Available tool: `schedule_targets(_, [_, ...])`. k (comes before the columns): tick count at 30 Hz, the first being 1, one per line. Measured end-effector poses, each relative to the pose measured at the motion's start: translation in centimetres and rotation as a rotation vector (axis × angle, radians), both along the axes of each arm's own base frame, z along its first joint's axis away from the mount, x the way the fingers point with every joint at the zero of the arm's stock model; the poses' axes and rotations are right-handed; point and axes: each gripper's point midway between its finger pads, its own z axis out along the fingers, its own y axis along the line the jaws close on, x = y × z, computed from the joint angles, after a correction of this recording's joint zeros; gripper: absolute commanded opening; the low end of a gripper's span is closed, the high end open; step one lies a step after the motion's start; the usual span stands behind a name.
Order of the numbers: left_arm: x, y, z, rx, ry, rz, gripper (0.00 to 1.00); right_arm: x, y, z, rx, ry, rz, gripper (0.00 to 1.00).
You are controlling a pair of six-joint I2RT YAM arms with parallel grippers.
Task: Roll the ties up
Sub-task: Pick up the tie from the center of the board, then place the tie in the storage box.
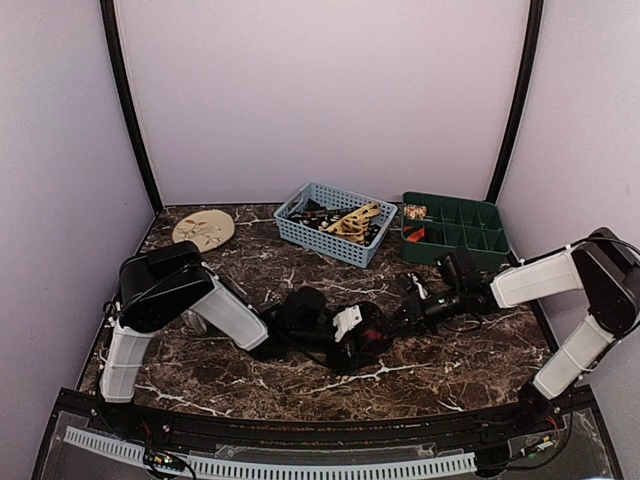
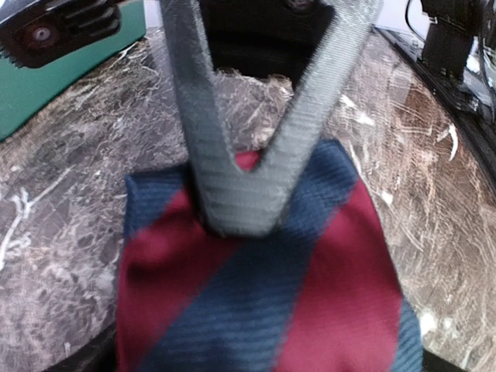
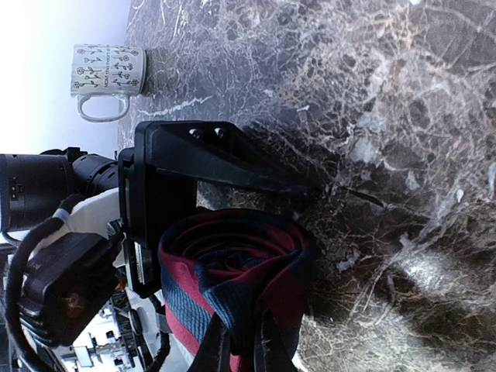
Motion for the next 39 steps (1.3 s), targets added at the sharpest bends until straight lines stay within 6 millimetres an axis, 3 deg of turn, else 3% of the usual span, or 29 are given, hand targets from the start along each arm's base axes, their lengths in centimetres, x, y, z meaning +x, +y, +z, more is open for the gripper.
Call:
schedule_targets(9, [0.1, 1.9, 0.0, 0.029, 0.007, 0.068, 0.99, 0.6, -0.9, 0.7, -0.079, -0.044, -0.010, 0.00])
schedule_targets(14, [0.4, 3.7, 0.0, 0.044, 0.017, 0.117, 0.99, 2.3, -2.7, 1.8, -0.156, -0.080, -0.058, 0.00])
schedule_targets(21, [0.7, 5.2, 0.5, 0.037, 0.020, 0.159, 0.99, 9.2, -6.7, 9.0, -0.222, -0.294, -0.246, 0.00])
schedule_targets(28, [0.8, 5.6, 1.0, 0.013, 0.014, 0.172, 0.99, 17.3, -13.2, 16.1, -0.384, -0.466, -0.475, 0.00])
schedule_targets(32, [0.7, 6.1, 1.2, 0.008, 0.010, 0.184, 0.99, 20.6, -15.7, 19.2, -0.464, -0.542, -0.562, 0.00])
schedule_targets(35, [0.8, 6.3, 1.9, -0.007, -0.002, 0.192, 0.99, 22.3, -17.6, 18.7, -0.513, -0.526, -0.600, 0.00])
schedule_targets(39, [0.8, 6.5, 2.4, -0.027, -0.014, 0.199, 0.99, 23.4, -19.5, 15.1, -0.604, -0.465, -0.583, 0.00])
